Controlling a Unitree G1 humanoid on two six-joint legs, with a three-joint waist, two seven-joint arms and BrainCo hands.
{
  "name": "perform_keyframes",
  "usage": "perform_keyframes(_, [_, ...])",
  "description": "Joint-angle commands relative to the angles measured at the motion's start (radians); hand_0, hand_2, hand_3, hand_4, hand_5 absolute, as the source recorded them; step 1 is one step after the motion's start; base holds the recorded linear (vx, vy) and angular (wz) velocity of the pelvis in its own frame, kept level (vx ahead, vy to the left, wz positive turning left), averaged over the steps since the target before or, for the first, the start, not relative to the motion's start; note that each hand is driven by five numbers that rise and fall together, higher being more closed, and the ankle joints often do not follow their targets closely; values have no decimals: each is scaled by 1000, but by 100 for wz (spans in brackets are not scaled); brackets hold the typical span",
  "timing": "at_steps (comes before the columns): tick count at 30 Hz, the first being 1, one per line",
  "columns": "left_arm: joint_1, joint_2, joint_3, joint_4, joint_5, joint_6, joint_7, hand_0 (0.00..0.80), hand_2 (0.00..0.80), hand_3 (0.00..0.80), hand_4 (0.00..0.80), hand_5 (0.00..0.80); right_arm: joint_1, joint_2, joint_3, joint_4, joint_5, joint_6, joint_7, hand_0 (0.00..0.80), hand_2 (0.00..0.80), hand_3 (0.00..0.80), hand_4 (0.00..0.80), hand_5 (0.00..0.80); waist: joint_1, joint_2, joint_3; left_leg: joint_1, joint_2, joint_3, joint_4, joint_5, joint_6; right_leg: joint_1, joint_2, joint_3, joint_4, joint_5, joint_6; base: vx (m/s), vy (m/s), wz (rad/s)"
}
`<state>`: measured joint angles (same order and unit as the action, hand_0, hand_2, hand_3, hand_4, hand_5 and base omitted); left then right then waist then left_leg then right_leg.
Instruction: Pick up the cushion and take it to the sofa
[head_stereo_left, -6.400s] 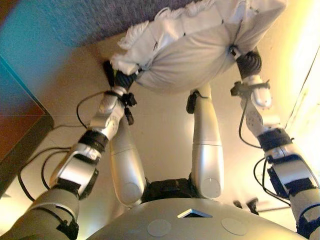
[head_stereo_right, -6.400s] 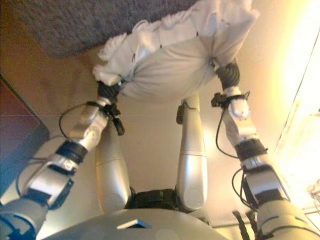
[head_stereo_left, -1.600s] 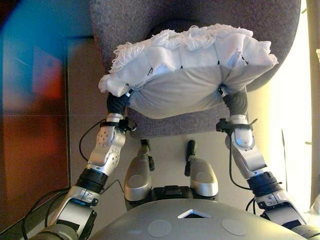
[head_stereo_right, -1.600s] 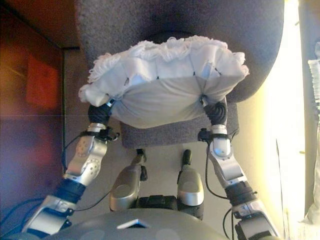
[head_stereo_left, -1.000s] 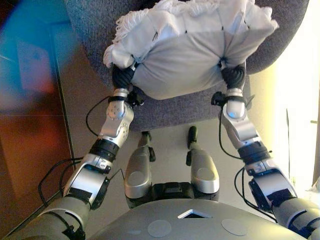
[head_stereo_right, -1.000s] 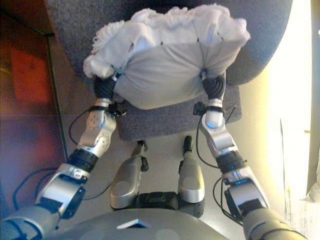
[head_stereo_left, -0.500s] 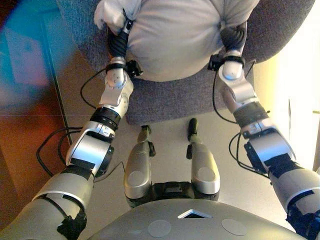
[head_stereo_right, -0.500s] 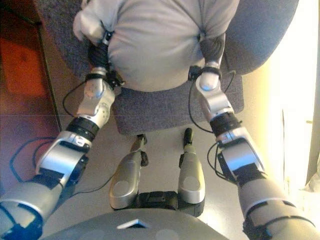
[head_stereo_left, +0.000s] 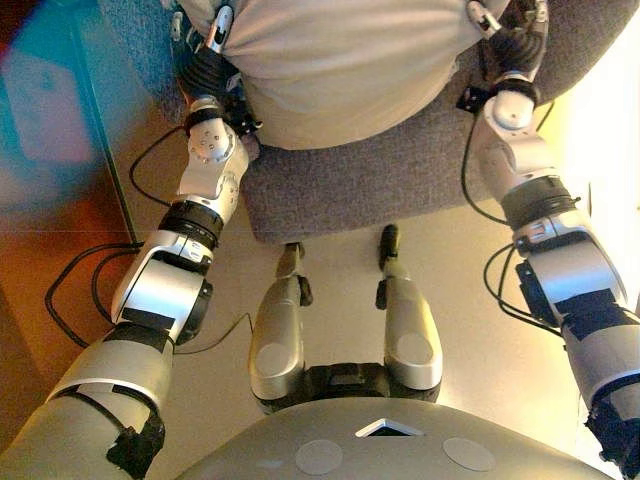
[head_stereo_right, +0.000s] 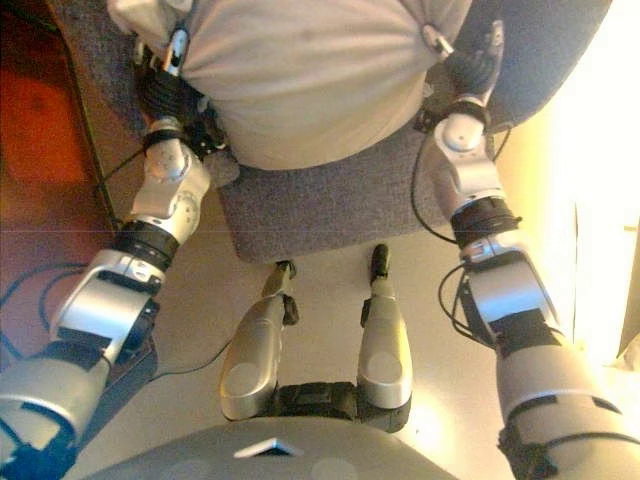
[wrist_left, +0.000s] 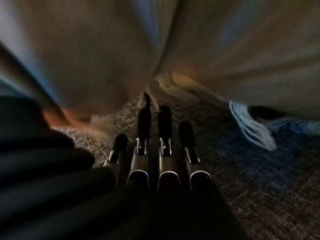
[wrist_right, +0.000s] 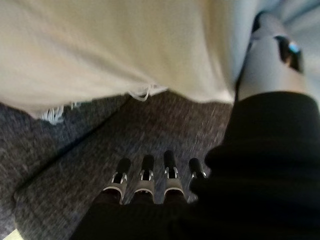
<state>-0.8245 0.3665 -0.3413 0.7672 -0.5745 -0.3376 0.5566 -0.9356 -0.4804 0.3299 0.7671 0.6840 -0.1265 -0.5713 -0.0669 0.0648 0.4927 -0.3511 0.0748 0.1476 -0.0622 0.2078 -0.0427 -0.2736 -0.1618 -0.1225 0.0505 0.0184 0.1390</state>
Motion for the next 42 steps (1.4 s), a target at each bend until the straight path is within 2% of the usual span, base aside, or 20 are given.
perform_keyframes(1, [92, 190, 277, 138, -13, -13, 268, 0, 0, 0, 0, 0, 78, -147, -146, 49, 81, -66, -67, 0, 0, 0, 0, 0, 57, -29, 27, 1, -25, -50, 55, -106, -71, -115, -47, -31, -37, 118, -9, 0, 0, 0])
perform_keyframes(8, [221, 225, 368, 129, -19, 21, 347, 0, 0, 0, 0, 0, 210, -186, -267, -56, 54, -106, -88, 0, 0, 0, 0, 0, 63, -44, 24, 57, -29, -47, 61, -125, -64, -58, -56, -53, -42, 110, -5, -16, 6, 6])
perform_keyframes(15, [425, 235, 480, 149, -57, 83, 379, 0, 0, 0, 0, 0, 383, -206, -393, -99, 41, -125, -63, 0, 0, 0, 0, 0, 74, -60, -51, 123, -25, -33, 62, -156, -60, 15, -59, -73, -71, 104, 2, 35, 0, -3])
perform_keyframes(25, [654, 202, 564, 184, -133, 95, 316, 0, 0, 0, 0, 0, 580, -184, -525, -105, 52, -151, -41, 0, 0, 0, 0, 0, 93, -75, -142, 217, -13, -30, 45, -181, -59, 118, -62, -94, -107, 101, 11, 58, -2, 18])
perform_keyframes(30, [736, 185, 596, 205, -135, 119, 281, 0, 0, 0, 0, 0, 652, -158, -558, -109, 53, -140, -26, 0, 0, 0, 0, 0, 100, -84, -189, 261, -7, -31, 32, -186, -57, 162, -56, -100, -119, 100, 12, 92, -19, 13])
perform_keyframes(33, [767, 175, 581, 242, -79, 190, 208, 0, 0, 0, 0, 0, 689, -144, -563, -86, -1, -89, -39, 0, 0, 0, 0, 0, 100, -88, -220, 284, -4, -30, 29, -190, -58, 182, -54, -100, -120, 98, 13, 77, 18, 6])
perform_keyframes(34, [780, 165, 562, 265, -69, 221, 183, 0, 0, 0, 0, 0, 705, -139, -558, -78, -28, -45, -44, 0, 0, 0, 0, 0, 99, -88, -231, 292, -3, -29, 28, -191, -59, 190, -55, -101, -121, 98, 14, 60, 39, 0])
perform_keyframes(38, [846, 79, 505, 320, -12, 300, 108, 0, 0, 0, 0, 0, 797, -72, -508, -30, -119, 61, 26, 0, 0, 0, 0, 0, 99, -93, -263, 321, 1, -29, 24, -190, -53, 216, -52, -100, -124, 98, 12, 59, 45, -3])
perform_keyframes(41, [916, 5, 507, 392, -22, 347, 37, 0, 0, 0, 0, 0, 932, 57, -445, 96, -185, 56, 141, 0, 0, 0, 0, 0, 95, -101, -308, 365, 6, -21, 17, -192, -45, 255, -44, -99, -125, 95, 8, 135, 45, 1])
perform_keyframes(42, [924, -9, 504, 425, -9, 369, 2, 0, 0, 0, 0, 0, 946, 93, -415, 150, -217, 74, 167, 0, 0, 0, 0, 0, 95, -104, -321, 380, 6, -19, 12, -192, -41, 268, -42, -98, -125, 94, 6, 134, 20, 3])
